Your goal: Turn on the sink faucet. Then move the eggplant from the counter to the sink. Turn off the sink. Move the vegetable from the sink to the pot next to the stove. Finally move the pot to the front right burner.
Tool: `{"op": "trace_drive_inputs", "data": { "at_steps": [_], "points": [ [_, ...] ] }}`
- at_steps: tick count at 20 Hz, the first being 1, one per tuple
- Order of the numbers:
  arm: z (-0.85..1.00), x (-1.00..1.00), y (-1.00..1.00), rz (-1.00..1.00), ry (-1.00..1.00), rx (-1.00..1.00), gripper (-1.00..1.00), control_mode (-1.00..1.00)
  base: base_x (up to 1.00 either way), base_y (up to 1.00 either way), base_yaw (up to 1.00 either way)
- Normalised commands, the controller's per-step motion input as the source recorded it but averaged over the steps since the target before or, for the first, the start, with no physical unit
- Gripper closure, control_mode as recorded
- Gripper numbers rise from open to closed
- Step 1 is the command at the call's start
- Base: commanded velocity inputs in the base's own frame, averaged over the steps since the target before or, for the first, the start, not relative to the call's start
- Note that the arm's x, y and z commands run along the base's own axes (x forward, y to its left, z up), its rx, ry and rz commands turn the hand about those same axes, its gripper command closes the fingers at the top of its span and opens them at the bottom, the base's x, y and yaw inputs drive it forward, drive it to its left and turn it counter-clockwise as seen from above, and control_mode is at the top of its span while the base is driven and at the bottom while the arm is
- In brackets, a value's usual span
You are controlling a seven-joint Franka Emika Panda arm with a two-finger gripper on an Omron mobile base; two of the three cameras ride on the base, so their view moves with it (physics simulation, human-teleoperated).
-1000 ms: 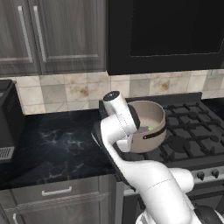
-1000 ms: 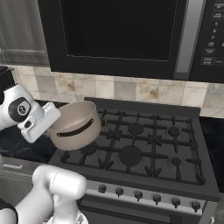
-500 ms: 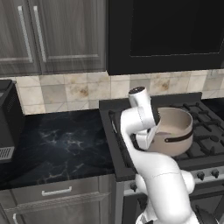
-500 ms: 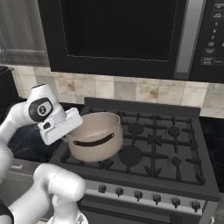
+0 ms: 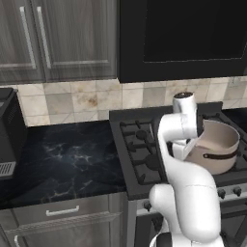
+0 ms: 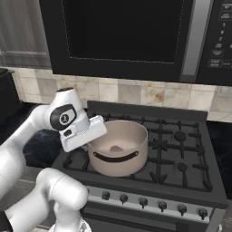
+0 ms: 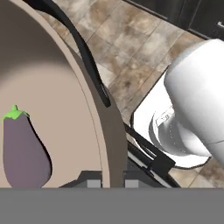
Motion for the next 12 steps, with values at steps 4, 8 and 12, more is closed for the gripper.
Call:
{"op": "trace_drive_inputs", "data": {
  "at_steps": [4,8,12],
  "points": [
    [0.1,0.0,-0.62,-0.19,-0.22,0.02,1.0,-1.0,0.0,0.0,0.0],
    [0.03,0.02,-0.65,-0.12,-0.19,0.02,1.0,-1.0,0.0,0.0,0.0],
    [0.0,0.2,-0.65,-0.06,-0.08,0.02,1.0,-1.0,0.0,0.0,0.0]
  ]
}}
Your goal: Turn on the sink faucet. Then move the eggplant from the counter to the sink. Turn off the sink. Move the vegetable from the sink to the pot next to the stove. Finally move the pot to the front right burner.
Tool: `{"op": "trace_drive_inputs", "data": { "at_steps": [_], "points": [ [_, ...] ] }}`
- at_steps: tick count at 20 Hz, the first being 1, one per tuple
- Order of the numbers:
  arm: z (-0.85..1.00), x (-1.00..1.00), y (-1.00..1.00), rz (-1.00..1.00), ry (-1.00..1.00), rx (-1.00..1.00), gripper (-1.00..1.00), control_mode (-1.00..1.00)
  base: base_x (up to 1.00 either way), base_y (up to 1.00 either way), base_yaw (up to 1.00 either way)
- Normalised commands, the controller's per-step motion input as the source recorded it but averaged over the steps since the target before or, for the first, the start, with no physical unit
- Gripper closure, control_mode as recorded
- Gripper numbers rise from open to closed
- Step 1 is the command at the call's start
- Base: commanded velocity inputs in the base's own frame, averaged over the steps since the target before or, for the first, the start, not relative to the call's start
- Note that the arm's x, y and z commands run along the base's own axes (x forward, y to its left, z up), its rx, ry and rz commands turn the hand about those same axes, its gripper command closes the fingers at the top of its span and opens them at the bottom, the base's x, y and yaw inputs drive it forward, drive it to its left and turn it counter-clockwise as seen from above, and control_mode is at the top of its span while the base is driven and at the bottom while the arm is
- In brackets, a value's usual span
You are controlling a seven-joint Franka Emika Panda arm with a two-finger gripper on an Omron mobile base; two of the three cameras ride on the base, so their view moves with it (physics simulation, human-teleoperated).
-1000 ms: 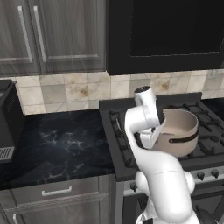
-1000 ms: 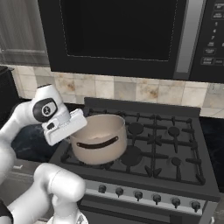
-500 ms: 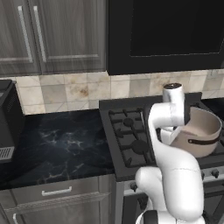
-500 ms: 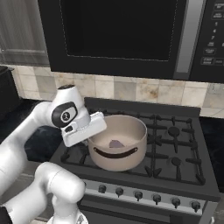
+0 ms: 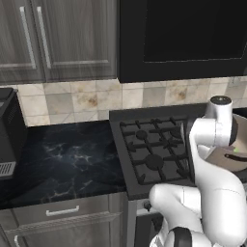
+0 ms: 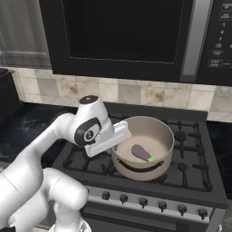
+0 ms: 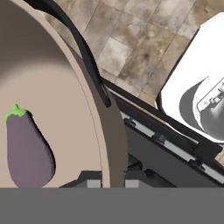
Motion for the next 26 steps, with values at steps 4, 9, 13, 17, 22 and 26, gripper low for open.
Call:
{"op": "trace_drive_inputs", "data": {
  "at_steps": [4,9,13,17,22,26],
  "points": [
    [0.0,0.34,-0.7,-0.01,-0.02,0.01,1.0,-1.0,0.0,0.0,0.0],
    [0.0,0.36,-0.73,0.0,0.0,0.01,1.0,-1.0,0.0,0.0,0.0],
    [0.0,0.36,-0.64,0.0,0.0,0.02,1.0,-1.0,0.0,0.0,0.0],
    [-0.21,0.29,-0.43,0.0,0.0,0.02,1.0,-1.0,0.0,0.0,0.0],
    [-0.21,0.37,-0.3,0.01,0.0,0.02,1.0,-1.0,0.0,0.0,0.0],
    [-0.2,0.38,-0.39,0.02,0.0,0.04,1.0,-1.0,0.0,0.0,0.0]
  ]
}}
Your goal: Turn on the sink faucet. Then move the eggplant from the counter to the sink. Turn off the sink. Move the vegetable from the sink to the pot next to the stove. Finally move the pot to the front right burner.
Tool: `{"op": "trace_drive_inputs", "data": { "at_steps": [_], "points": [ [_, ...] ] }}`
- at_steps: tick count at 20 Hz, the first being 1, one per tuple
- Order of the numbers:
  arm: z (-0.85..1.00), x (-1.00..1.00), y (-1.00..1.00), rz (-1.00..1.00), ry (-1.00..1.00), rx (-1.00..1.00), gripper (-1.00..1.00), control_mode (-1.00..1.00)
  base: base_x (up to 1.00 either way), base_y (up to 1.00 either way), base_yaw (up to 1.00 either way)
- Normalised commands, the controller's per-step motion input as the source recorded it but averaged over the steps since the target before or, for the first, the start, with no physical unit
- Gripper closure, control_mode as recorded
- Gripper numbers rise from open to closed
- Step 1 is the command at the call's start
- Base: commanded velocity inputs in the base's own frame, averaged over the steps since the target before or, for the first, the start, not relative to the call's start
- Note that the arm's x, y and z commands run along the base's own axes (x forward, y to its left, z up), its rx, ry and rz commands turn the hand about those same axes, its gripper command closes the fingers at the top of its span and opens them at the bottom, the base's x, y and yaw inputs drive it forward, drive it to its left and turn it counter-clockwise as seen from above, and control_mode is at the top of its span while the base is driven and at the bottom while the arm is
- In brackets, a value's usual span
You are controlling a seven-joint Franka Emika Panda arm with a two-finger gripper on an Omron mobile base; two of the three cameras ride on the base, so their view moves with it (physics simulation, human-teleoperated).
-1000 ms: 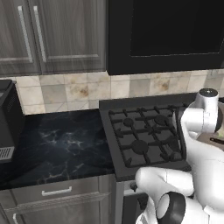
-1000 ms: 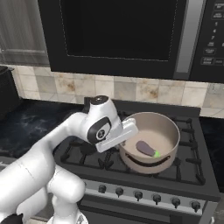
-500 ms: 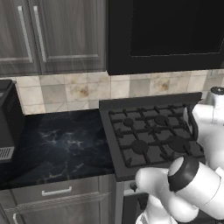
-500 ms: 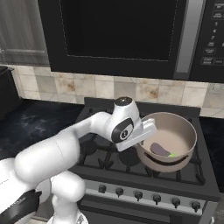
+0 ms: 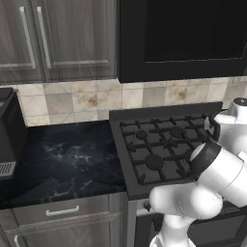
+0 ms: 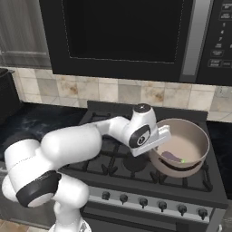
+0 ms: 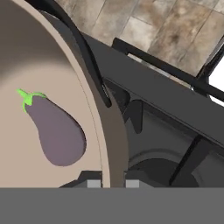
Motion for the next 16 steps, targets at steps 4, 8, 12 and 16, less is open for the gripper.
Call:
{"op": "trace_drive_inputs", "data": {
  "at_steps": [4,8,12,16],
  "points": [
    [-0.27,0.23,-0.39,0.01,-0.01,0.01,1.0,-1.0,0.0,0.0,0.0],
    [-0.3,0.14,-0.35,0.0,-0.02,0.0,1.0,-1.0,0.0,0.0,0.0],
    [-0.22,0.05,-0.28,0.0,0.0,0.0,1.0,-1.0,0.0,0.0,0.0],
    [-0.18,0.01,-0.24,0.0,0.0,0.0,1.0,-1.0,0.0,0.0,0.0]
  ]
}}
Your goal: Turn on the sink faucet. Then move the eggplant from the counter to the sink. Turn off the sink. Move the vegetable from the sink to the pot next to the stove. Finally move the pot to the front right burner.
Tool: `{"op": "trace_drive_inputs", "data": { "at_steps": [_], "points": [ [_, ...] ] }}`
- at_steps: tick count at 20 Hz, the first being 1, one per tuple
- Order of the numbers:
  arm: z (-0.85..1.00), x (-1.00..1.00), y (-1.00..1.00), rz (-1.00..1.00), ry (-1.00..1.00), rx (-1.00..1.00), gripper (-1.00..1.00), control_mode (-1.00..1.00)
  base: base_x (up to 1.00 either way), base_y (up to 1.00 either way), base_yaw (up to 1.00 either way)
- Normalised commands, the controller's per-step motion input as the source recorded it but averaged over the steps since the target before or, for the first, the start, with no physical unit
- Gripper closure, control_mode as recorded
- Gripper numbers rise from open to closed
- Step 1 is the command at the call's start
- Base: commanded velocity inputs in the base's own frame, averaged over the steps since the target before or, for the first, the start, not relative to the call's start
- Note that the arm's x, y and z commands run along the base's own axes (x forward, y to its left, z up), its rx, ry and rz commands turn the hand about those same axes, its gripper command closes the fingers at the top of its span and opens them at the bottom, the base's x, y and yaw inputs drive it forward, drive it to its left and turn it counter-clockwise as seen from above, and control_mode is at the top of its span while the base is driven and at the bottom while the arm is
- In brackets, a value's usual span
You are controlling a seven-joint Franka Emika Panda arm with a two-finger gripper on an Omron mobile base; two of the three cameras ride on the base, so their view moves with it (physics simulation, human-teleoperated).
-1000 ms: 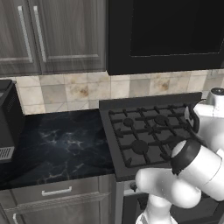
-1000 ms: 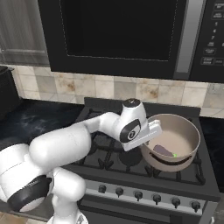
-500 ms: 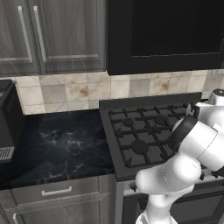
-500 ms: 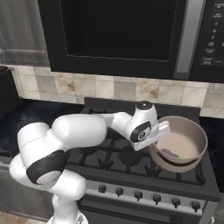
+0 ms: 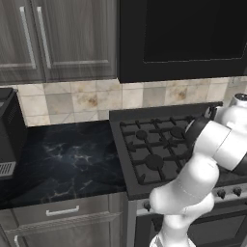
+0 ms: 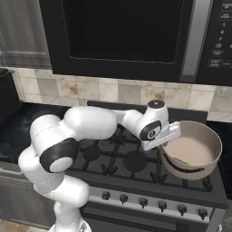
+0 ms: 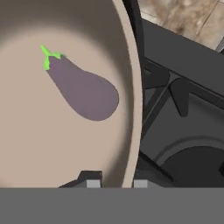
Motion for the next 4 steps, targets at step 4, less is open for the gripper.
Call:
{"op": "trace_drive_inputs", "data": {
  "at_steps": [4],
  "points": [
    [-0.09,-0.27,0.0,0.0,0.01,0.0,1.0,-1.0,0.0,0.0,0.0]
  ]
}}
